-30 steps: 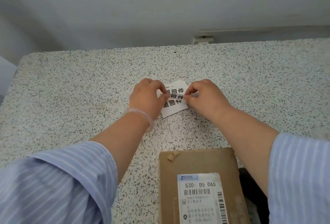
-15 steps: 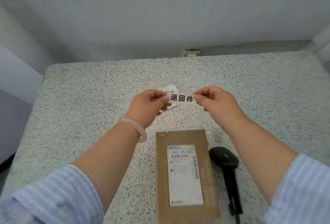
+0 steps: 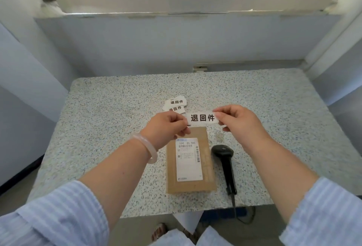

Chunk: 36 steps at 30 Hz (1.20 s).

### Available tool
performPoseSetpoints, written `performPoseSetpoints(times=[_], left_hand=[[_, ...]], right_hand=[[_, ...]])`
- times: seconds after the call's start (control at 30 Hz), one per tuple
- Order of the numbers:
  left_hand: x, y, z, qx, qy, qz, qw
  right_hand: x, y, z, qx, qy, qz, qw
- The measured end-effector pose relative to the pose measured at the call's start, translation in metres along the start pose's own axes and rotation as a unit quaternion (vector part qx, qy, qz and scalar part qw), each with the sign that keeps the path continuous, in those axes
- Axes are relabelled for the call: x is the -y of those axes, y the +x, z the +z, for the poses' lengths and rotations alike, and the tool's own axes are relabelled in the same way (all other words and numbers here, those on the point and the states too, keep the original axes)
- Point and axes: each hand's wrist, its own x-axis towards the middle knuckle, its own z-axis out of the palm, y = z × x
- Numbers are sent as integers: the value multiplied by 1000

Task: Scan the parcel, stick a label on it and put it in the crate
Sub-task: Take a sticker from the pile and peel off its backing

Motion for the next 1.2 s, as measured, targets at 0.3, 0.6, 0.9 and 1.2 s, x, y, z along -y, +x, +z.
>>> performPoseSetpoints(times=[0.3,0.6,0.9,1.2], left_hand=[[0,-26,3,4,-51,-4,999],[5,-35,6,-7,-86,-6,996],[4,-38,11,-9,-94,-2,996],[3,-36,12,-21,-76,8,997]], right_hand=[[6,-22,-6,-3,-10,-17,1000],[4,-29,-1,-6,1,-16,1000],[2,-30,0,-16,-5,-27,1000],[3,-31,0,-19,3,-22,1000]])
